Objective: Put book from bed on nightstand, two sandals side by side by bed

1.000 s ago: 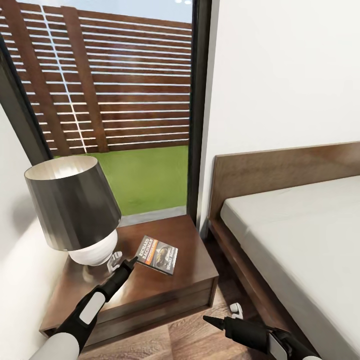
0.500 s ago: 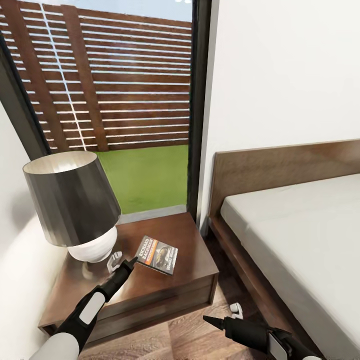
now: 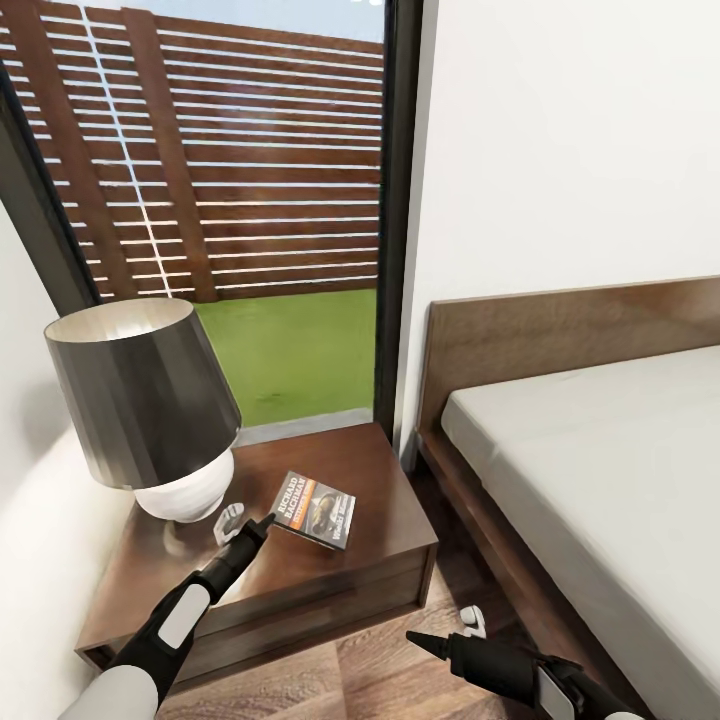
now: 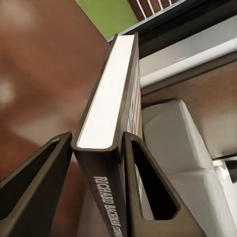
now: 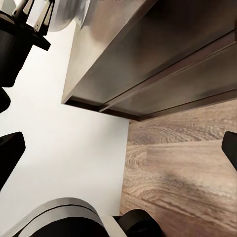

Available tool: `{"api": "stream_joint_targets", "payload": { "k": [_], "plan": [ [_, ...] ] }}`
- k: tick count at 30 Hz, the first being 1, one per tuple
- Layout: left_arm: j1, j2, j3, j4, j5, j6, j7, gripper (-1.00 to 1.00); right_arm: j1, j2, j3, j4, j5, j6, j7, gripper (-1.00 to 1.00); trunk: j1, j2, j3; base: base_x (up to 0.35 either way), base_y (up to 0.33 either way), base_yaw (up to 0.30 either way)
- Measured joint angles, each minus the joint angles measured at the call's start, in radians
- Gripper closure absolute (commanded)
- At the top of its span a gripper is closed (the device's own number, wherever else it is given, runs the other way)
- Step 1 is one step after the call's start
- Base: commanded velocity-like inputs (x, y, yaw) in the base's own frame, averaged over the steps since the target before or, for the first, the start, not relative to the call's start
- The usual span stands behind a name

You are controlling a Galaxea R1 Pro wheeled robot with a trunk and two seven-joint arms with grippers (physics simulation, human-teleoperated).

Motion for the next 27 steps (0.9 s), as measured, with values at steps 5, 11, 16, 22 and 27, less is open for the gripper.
{"api": "stream_joint_targets", "payload": {
  "k": [5,11,16,22,27],
  "plan": [
    [0.0,0.0,0.0,0.0,0.0,0.0,0.0,1.0,0.0,0.0,0.0,0.0,0.0,0.0,0.0,-1.0,0.0,0.0,0.0,0.0,0.0,0.0],
    [0.0,0.0,0.0,0.0,-0.001,0.0,0.0,1.0,0.0,0.0,0.001,0.0,0.0,0.0,0.0,-1.0,0.019,-0.035,-0.016,0.0,0.0,0.0],
    [0.0,0.0,0.0,0.0,0.0,0.0,0.0,1.0,0.0,0.0,0.001,0.0,0.0,0.0,0.0,-1.0,0.023,-0.042,-0.019,0.0,0.0,0.0],
    [0.0,0.0,0.0,0.0,0.0,0.0,0.0,1.0,0.0,0.0,0.001,0.0,0.0,0.0,0.0,-1.0,0.023,-0.042,-0.019,0.0,0.0,0.0],
    [0.0,0.0,0.001,0.0,0.0,0.001,0.0,1.0,0.0,0.0,0.001,0.0,0.0,0.0,0.0,-1.0,0.023,-0.042,-0.019,0.0,0.0,0.0]
  ]
}}
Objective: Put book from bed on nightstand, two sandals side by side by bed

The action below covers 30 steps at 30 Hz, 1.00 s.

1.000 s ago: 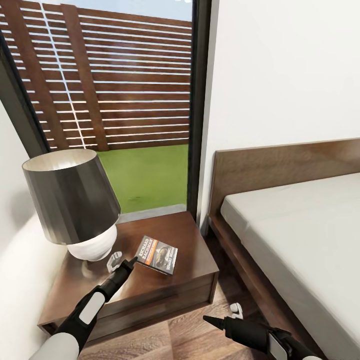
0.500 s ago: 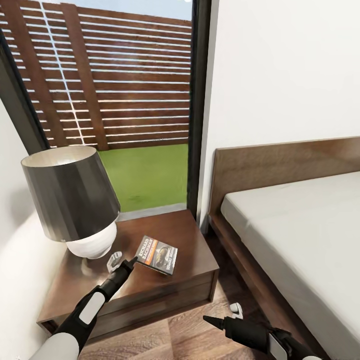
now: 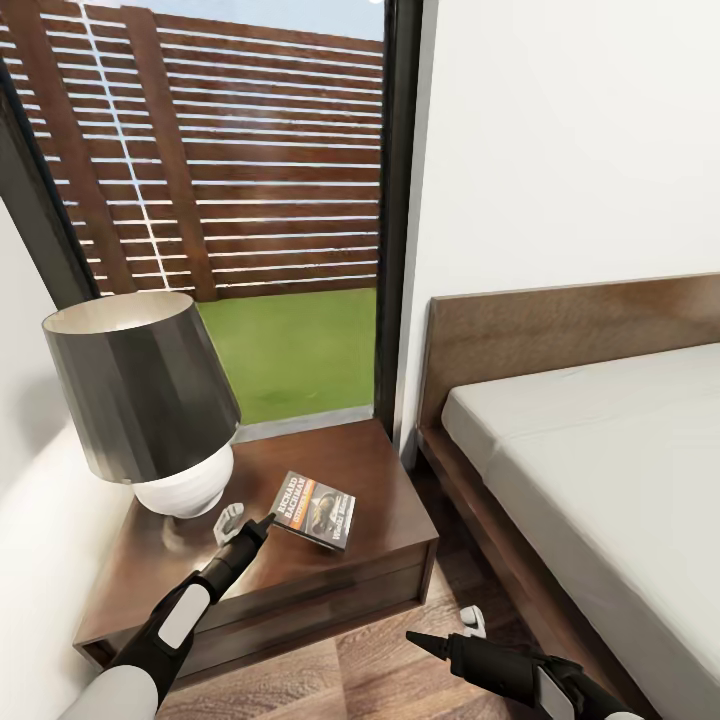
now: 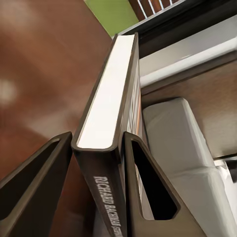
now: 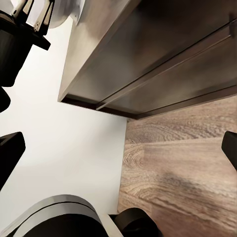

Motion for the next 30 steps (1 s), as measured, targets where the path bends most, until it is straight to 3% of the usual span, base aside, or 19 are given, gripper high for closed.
{"api": "stream_joint_targets", "payload": {
  "k": [24,30],
  "plan": [
    [0.0,0.005,0.001,-0.001,-0.001,0.011,0.0,1.0,0.0,0.0,0.0,0.0,0.001,0.0,0.0,-1.0,0.0,0.0,0.0,0.0,0.0,0.0],
    [0.0,0.013,0.001,-0.001,-0.001,0.012,0.0,1.0,0.0,0.0,0.0,0.0,0.0,0.0,0.0,-1.0,0.015,-0.028,-0.013,0.0,0.0,0.0]
  ]
}}
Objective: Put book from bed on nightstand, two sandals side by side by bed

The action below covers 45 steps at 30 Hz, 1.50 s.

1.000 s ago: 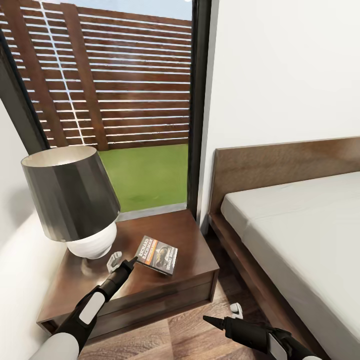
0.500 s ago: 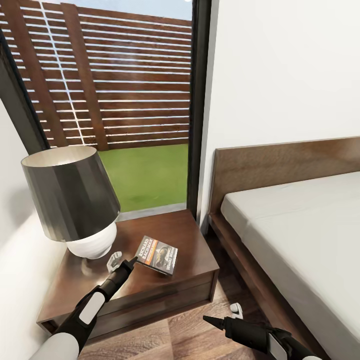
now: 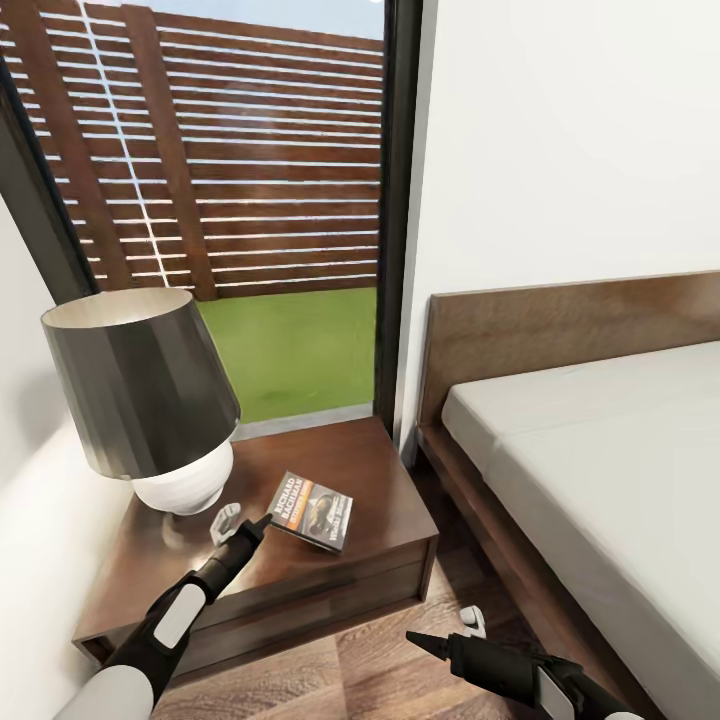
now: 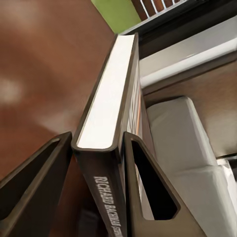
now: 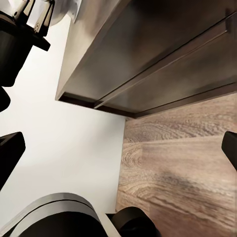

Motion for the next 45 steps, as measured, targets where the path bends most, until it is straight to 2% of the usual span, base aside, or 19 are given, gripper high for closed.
{"api": "stream_joint_targets", "payload": {
  "k": [22,38,39,45],
  "plan": [
    [0.0,0.002,0.001,0.001,0.004,-0.013,0.001,1.0,0.0,0.0,0.001,0.0,0.0,0.0,0.0,-1.0,0.0,0.0,0.0,0.0,0.0,0.0],
    [0.0,0.002,0.001,0.001,0.004,-0.012,0.025,1.0,0.0,0.001,0.001,0.0,0.0,0.001,0.0,-1.0,0.0,0.0,0.0,0.0,0.0,0.0],
    [0.0,0.002,0.001,0.001,0.004,-0.011,0.026,-1.0,0.0,0.001,0.001,0.0,0.0,0.001,0.0,-1.0,0.0,0.0,0.0,0.0,0.0,0.0],
    [0.0,0.002,0.001,0.001,0.004,-0.011,0.033,-1.0,0.0,0.0,0.001,0.0,0.0,0.001,0.0,-1.0,0.0,0.0,0.0,0.0,0.0,0.0]
  ]
}}
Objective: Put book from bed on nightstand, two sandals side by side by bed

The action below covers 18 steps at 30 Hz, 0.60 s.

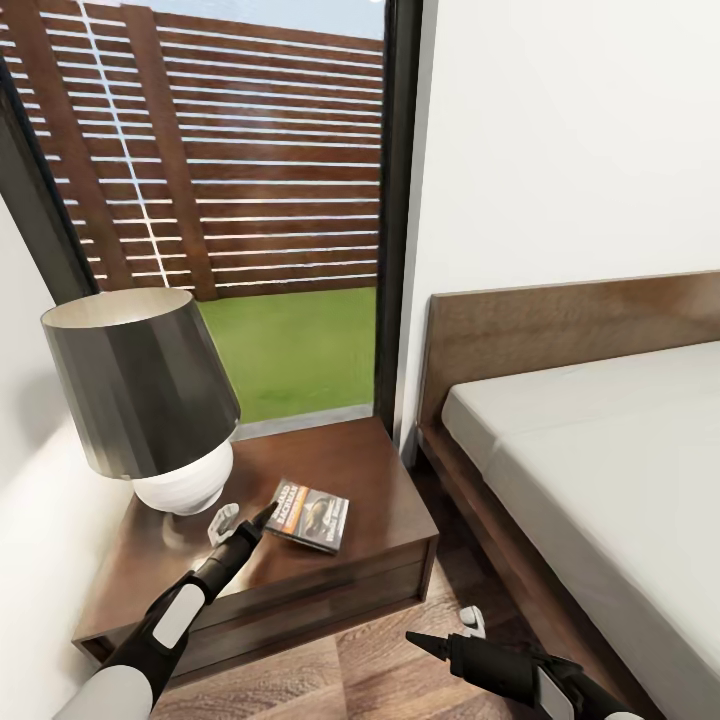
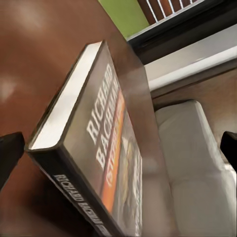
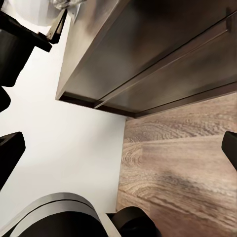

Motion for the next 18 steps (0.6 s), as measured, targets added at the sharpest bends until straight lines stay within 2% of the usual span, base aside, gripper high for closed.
{"api": "stream_joint_targets", "payload": {
  "k": [18],
  "plan": [
    [0.0,0.0,0.0,0.0,0.0,0.0,0.001,-1.0,0.0,0.0,0.0,0.0,0.0,0.0,0.0,-1.0,0.0,0.0,0.0,0.0,0.0,0.0]
  ]
}}
